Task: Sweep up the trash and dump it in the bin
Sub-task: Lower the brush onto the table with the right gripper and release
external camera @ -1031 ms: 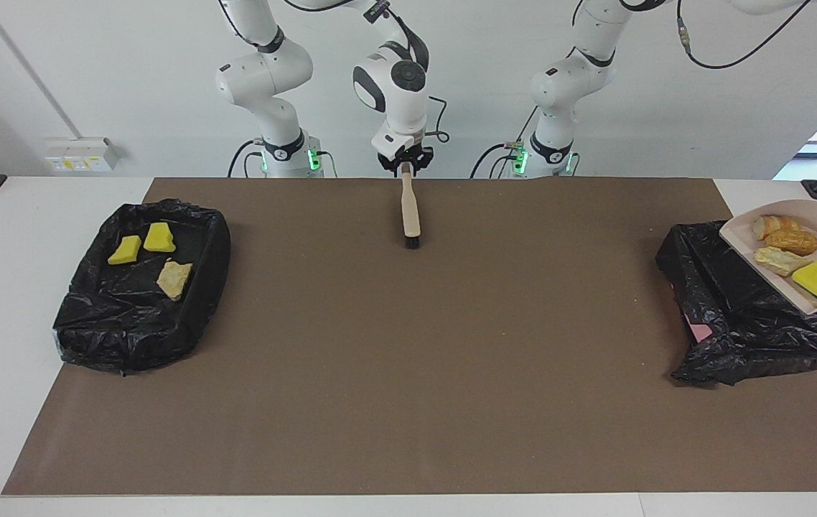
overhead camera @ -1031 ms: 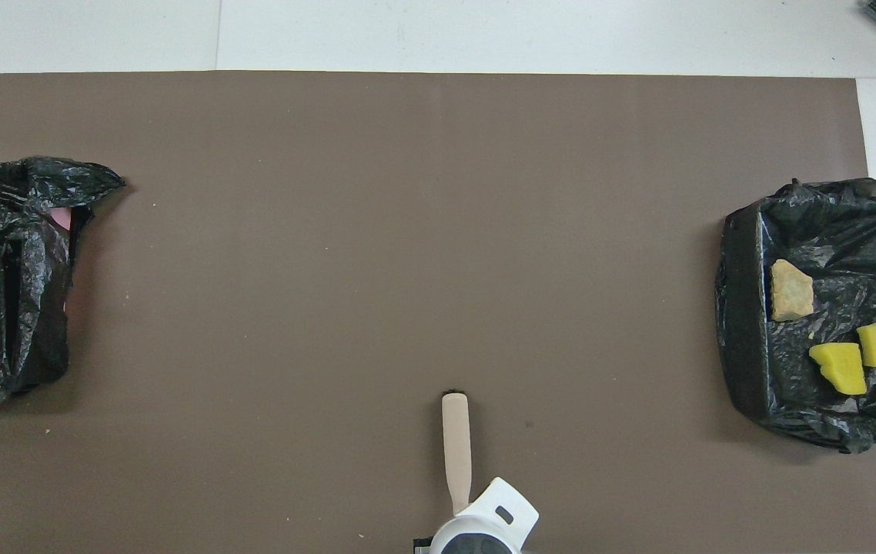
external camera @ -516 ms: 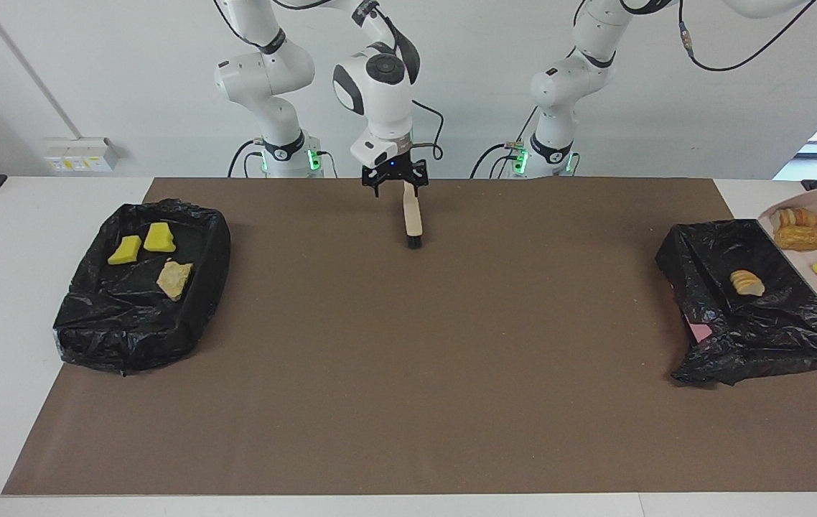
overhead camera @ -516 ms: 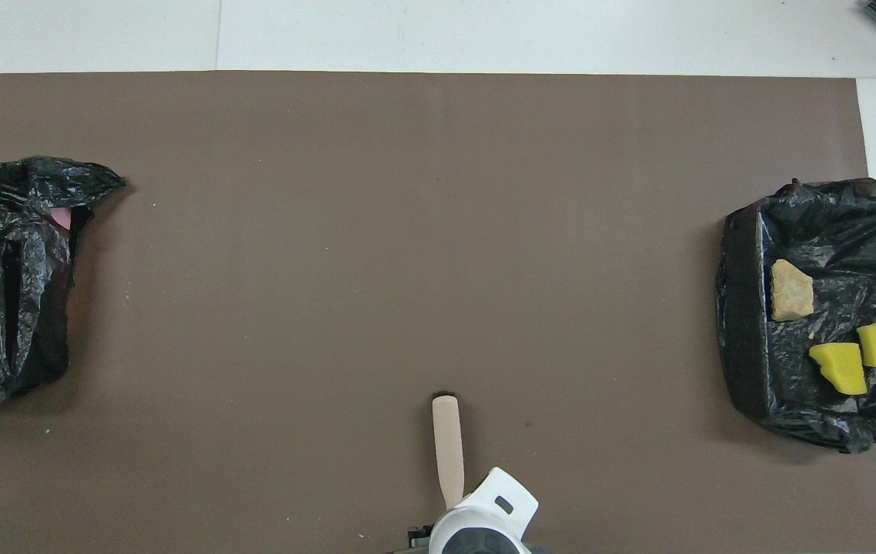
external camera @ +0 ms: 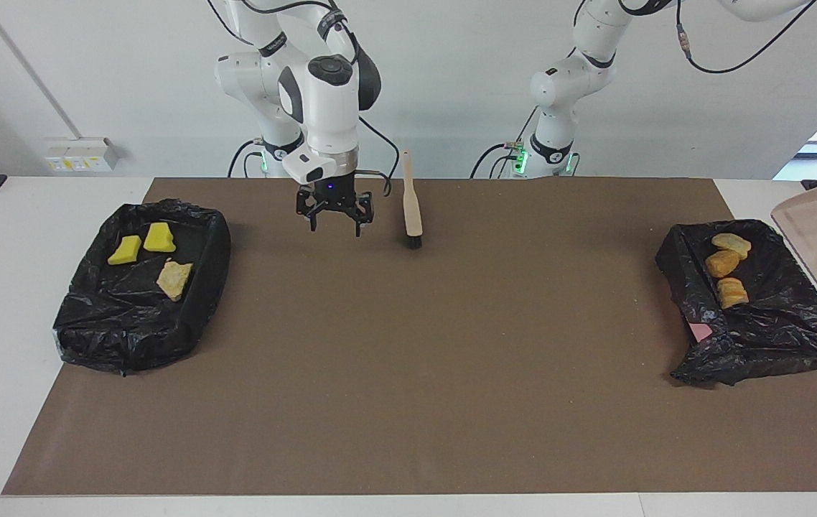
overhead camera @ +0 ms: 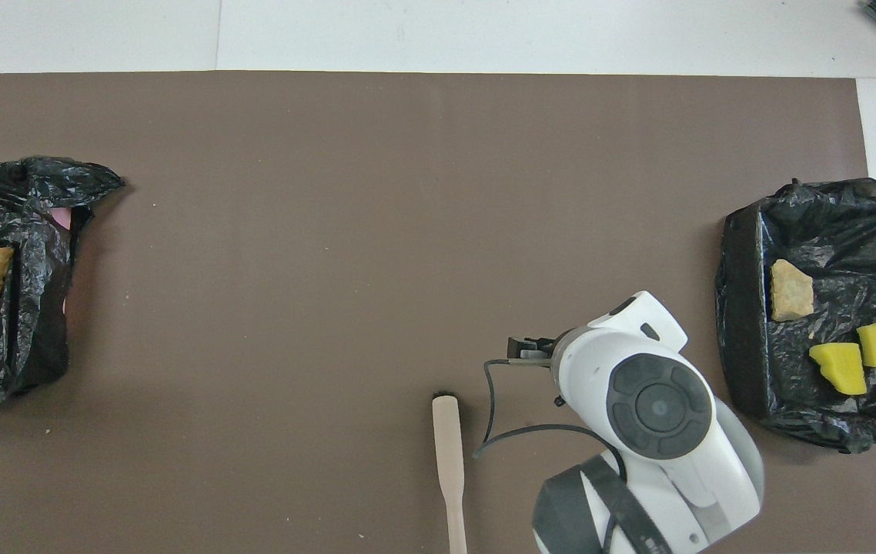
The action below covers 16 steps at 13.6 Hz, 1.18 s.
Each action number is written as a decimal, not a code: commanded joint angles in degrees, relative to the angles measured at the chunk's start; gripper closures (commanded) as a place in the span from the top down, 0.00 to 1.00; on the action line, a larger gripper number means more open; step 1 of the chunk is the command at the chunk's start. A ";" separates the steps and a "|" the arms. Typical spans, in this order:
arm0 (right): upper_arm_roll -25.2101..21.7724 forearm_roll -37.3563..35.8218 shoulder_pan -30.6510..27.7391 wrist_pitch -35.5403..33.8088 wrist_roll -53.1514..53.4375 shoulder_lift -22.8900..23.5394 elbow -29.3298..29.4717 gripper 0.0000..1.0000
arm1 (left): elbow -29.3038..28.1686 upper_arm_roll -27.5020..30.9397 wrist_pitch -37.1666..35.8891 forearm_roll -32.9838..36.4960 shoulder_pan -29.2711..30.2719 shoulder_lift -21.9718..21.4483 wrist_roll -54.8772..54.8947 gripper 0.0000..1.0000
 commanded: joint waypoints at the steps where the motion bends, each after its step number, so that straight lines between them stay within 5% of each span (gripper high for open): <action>1: 0.82 -1.03 -1.99 -3.26 -1.37 0.31 5.75 1.00 | -0.60 0.54 -2.45 4.36 -3.17 -0.88 -1.33 0.00; 7: 0.55 0.02 -5.23 -14.69 -7.24 0.30 17.44 1.00 | -8.77 0.54 -6.85 18.42 -9.15 -6.85 -10.46 0.00; 10: 0.47 0.29 -9.01 -20.58 -15.40 0.92 24.39 1.00 | -8.86 -0.07 -9.32 17.65 -9.95 -9.65 -10.73 0.00; 12: -4.94 0.29 -7.11 -23.13 -17.79 0.48 26.24 1.00 | -8.69 -0.25 -10.89 11.01 -11.70 -10.54 -10.91 0.00; 14: -15.13 0.29 -1.49 -26.99 -24.09 0.30 29.05 1.00 | -8.69 -0.16 -13.88 1.78 -14.07 -10.81 -13.70 0.00; 16: -18.06 2.30 -1.90 -30.24 -31.74 0.13 31.59 1.00 | -8.69 -0.25 -19.67 -7.01 -15.05 -10.98 -20.11 0.00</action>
